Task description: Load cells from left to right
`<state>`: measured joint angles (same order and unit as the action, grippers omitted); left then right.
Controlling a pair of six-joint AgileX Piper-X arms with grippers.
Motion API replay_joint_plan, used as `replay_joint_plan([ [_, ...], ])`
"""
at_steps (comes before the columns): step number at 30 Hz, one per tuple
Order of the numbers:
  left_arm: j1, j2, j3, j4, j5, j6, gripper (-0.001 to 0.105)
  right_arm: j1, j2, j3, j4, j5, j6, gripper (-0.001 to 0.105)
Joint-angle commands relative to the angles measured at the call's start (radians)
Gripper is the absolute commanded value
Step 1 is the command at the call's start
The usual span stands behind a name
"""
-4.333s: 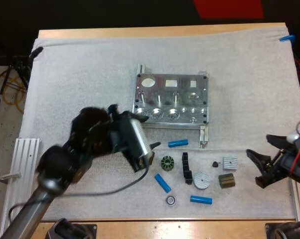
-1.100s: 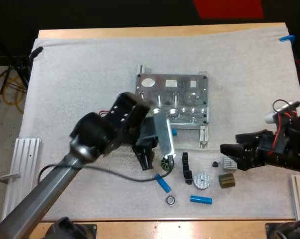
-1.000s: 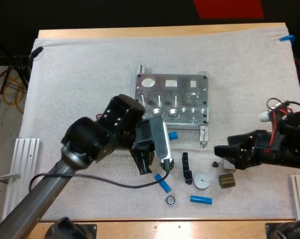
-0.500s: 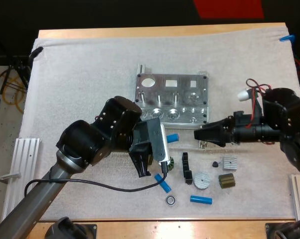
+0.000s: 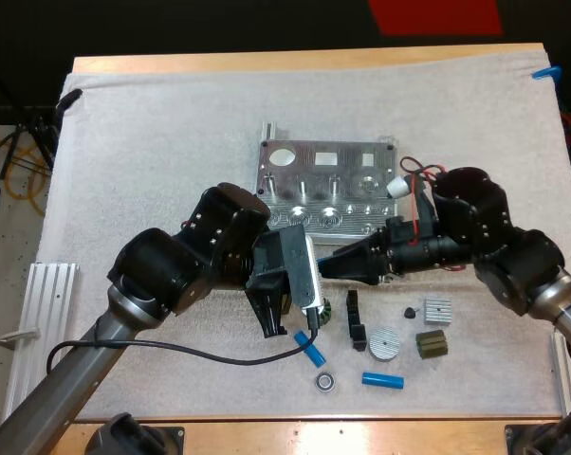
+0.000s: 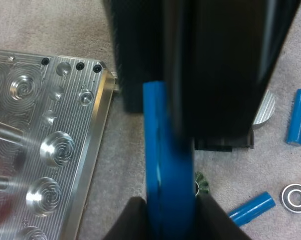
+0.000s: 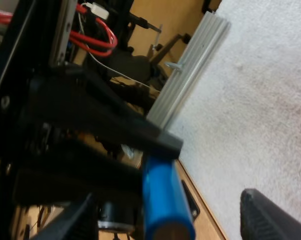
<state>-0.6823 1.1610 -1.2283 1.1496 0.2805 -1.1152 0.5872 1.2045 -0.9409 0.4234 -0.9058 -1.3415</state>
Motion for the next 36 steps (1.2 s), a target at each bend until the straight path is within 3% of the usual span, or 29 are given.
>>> replay_joint_plan([
  [1, -0.001, -0.005, -0.002, -0.002, 0.007, -0.003, 0.000, 0.010, 0.005, -0.008, -0.041, -0.015, 0.005, 0.059],
  [4, -0.001, -0.005, -0.002, -0.002, 0.007, -0.003, 0.000, 0.012, 0.014, -0.008, -0.046, -0.018, 0.015, 0.055],
  [12, -0.001, -0.005, -0.002, -0.002, -0.006, -0.003, 0.004, 0.012, 0.014, -0.008, -0.046, -0.018, 0.003, 0.000],
  [16, -0.001, -0.005, -0.002, -0.002, -0.068, -0.003, 0.017, 0.012, 0.014, -0.008, -0.046, -0.018, -0.006, 0.000],
  [21, -0.001, -0.013, -0.002, -0.002, -0.085, -0.033, 0.049, 0.012, 0.014, -0.010, -0.046, -0.012, -0.020, 0.000],
  [23, -0.001, -0.031, -0.002, -0.004, -0.090, -0.048, 0.056, 0.012, 0.011, -0.014, -0.046, -0.009, -0.031, 0.000],
  [31, -0.001, -0.184, -0.002, -0.003, -0.166, -0.142, 0.057, 0.012, 0.011, -0.102, 0.007, 0.137, -0.074, 0.000],
  [36, 0.021, -0.291, 0.006, -0.003, -0.195, -0.260, 0.057, 0.012, 0.016, -0.229, 0.274, 0.397, -0.255, 0.000],
])
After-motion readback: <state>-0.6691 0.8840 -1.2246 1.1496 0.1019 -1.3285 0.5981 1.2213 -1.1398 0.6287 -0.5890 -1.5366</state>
